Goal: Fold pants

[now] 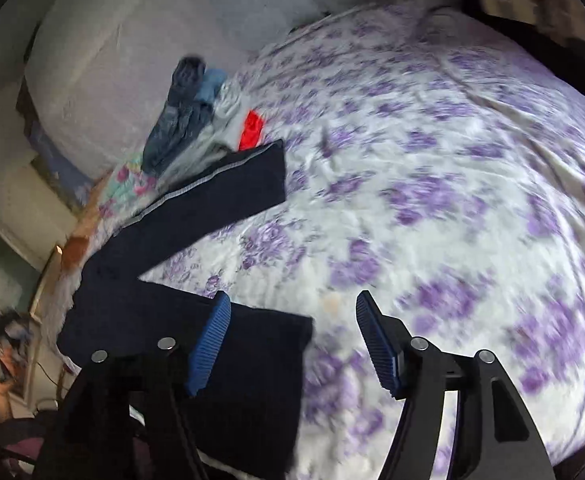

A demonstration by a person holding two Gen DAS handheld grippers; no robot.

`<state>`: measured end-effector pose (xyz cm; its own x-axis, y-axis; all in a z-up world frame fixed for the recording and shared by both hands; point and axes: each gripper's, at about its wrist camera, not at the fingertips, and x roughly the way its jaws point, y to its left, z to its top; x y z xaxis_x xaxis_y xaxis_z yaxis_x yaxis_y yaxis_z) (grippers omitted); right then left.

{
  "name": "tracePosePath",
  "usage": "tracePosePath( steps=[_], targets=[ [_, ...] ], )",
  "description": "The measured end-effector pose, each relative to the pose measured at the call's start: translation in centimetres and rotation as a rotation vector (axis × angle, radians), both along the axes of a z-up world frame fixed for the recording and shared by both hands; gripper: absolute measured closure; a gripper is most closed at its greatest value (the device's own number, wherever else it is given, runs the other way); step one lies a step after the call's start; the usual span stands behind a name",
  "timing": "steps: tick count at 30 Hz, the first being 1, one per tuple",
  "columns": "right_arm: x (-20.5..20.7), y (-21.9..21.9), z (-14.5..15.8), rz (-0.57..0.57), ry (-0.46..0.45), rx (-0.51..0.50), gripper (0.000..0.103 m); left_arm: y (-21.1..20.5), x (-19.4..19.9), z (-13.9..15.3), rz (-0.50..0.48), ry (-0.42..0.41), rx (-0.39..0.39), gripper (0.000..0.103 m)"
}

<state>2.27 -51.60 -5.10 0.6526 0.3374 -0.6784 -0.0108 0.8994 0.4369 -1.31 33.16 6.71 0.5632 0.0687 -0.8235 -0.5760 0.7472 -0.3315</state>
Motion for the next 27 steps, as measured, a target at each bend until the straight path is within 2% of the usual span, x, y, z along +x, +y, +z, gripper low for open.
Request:
tracePosePath(
  steps=[2,3,4,5,7,10,11,13,15,16,17,18,19,20,22,23,24,25,27],
  targets=[
    [2.4,1.7,-1.5,0.004,0.081,-0.053,0.038,-1.8,1.4,1.4,-0.044,-0.027,0.084,0.044],
    [3.5,2.6,-2.5,0.029,0.126,-0.064,0.046,-3.5,2.7,1.3,-0.092,-0.025,0.121,0.044],
    [4.0,3.7,-3.4,0.079,0.164,-0.083,0.076,-4.7,3.8,0.8,-0.136,-0.023,0.136,0.043],
    [4.2,5.2,-4.1,0.127,0.183,-0.156,0.078,-6.1,5.0,0.0,-0.177,-0.013,0.152,0.043],
    [3.4,6.7,-3.7,0.167,0.12,-0.272,0.087,-9.9,8.1,-3.1,-0.274,0.056,0.191,0.043],
    [1.8,5.8,-1.7,0.126,0.048,-0.321,0.092,-12.7,11.2,-8.2,-0.334,0.188,0.218,0.043],
    [1.4,5.3,-1.1,0.105,0.026,-0.338,0.095,-12.9,11.4,-9.1,-0.336,0.208,0.215,0.043],
    [1.2,4.7,-1.1,0.101,0.023,-0.33,0.095,-12.8,11.4,-11.4,-0.328,0.265,0.218,0.043],
    [1.8,4.9,-3.1,0.114,0.076,-0.347,0.094,-12.4,10.8,-12.8,-0.345,0.284,0.228,0.042],
    [2.1,5.0,-4.0,0.118,0.099,-0.353,0.092,-12.6,10.2,-13.0,-0.368,0.276,0.266,0.042],
    [2.2,5.0,-4.0,0.112,0.083,-0.357,0.088,-12.8,9.9,-12.9,-0.383,0.281,0.287,0.042],
    [2.4,4.8,-3.5,0.103,0.083,-0.358,0.083,-12.9,9.6,-12.7,-0.389,0.288,0.292,0.042],
    [2.6,4.5,-2.7,0.076,0.078,-0.365,0.065,-12.8,9.2,-12.2,-0.39,0.29,0.286,0.043],
    [2.8,4.1,-1.0,0.02,0.028,-0.378,0.054,-12.7,9.1,-11.6,-0.4,0.283,0.283,0.044],
    [3.5,4.1,2.2,-0.004,-0.064,-0.357,0.052,-12.1,8.9,-9.3,-0.41,0.229,0.314,0.044],
    [4.3,4.8,3.1,0.026,-0.086,-0.331,0.052,-11.6,9.0,-8.0,-0.403,0.191,0.337,0.043],
    [5.1,5.9,4.1,0.074,-0.108,-0.304,0.052,-11.0,9.3,-6.7,-0.394,0.148,0.348,0.038],
    [6.3,8.2,5.4,0.159,-0.138,-0.283,0.052,-9.9,10.0,-5.3,-0.372,0.102,0.348,0.026],
    [8.1,12.5,6.8,0.297,-0.178,-0.296,0.052,-7.8,11.7,-3.7,-0.323,0.052,0.35,0.015]
  ],
)
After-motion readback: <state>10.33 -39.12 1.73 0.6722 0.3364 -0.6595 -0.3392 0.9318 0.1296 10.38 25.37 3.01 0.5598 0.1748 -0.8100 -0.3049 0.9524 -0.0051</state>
